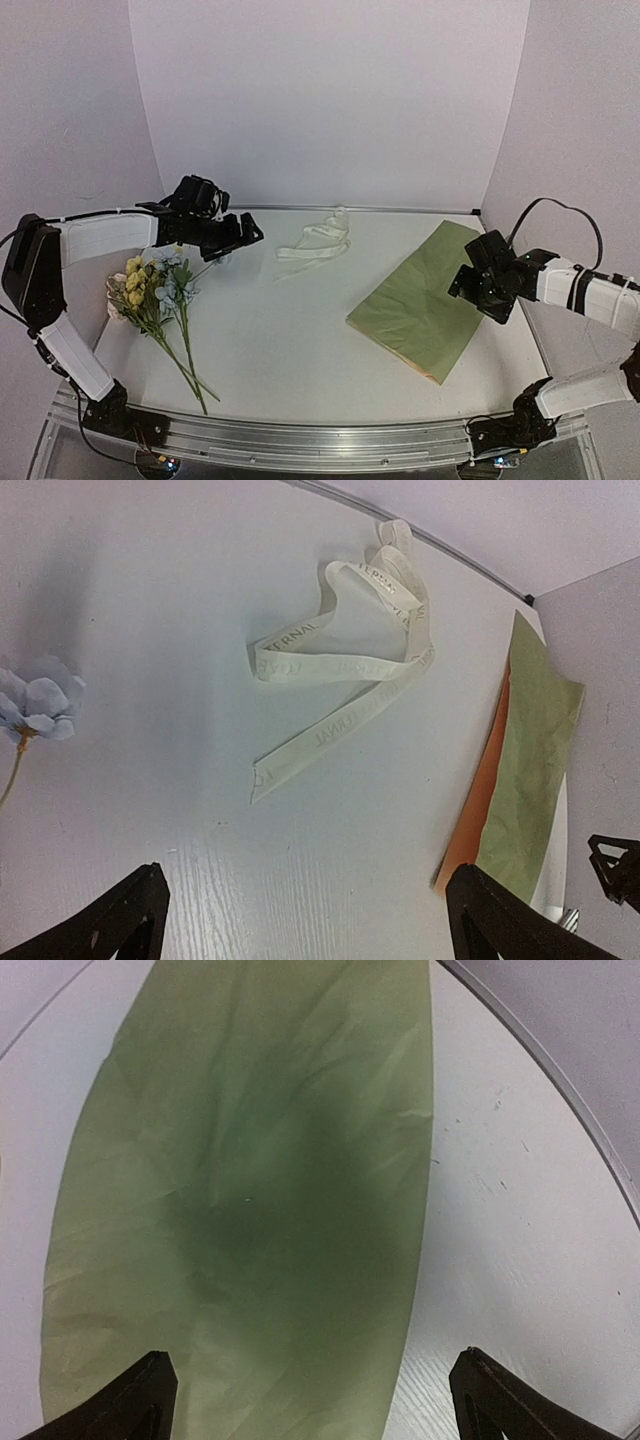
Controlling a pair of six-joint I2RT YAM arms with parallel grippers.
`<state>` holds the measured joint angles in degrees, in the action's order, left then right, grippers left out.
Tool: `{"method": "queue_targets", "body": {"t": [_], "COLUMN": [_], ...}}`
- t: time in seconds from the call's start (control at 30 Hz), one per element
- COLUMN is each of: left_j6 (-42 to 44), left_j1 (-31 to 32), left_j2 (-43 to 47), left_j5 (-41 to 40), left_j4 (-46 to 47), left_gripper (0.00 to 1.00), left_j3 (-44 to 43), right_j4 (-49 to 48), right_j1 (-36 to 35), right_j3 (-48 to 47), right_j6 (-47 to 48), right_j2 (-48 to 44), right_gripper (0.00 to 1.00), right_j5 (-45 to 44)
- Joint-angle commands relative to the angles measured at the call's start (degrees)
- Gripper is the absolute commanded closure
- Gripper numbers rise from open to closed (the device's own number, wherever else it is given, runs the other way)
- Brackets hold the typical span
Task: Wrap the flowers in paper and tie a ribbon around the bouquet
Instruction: Pick up the corner of the folded wrapping paper at the center of the board.
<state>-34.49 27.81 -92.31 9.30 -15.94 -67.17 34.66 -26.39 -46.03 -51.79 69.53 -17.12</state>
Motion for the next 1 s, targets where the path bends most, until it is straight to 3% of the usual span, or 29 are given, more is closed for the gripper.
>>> {"method": "queue_targets", "body": {"t": [0.0,0.3,0.5,0.97], "left_j6": [-3.0,-7.8,-9.3,-10.2], "left_j1": [-0.1,2.0,7.2,13.9], "left_j2": [-3.9,-11.8,-16.5,-28.0], "left_j5": [7.4,17.0,18.3,18.9], "left_j4": [5.1,11.7,14.4,14.0], "left_gripper": [0.00,0.01,0.01,0.05], "left_j3": [-3.6,-5.0,-6.6,-14.5], "right_j4": [-1.8,-9.6,-16.8,-21.5], "right_j1": [2.3,5.6,6.5,6.4], "right_j3": [4.2,11.2,13.5,11.6], "right_j6": [-4.5,-6.8,-7.2,-7.3], "right_j2": [-2.7,1.2,6.9,15.4], "right_gripper": [0.02,0.03,0.11,0.61], "right_j5": [1.2,5.7,9.3,14.3]}}
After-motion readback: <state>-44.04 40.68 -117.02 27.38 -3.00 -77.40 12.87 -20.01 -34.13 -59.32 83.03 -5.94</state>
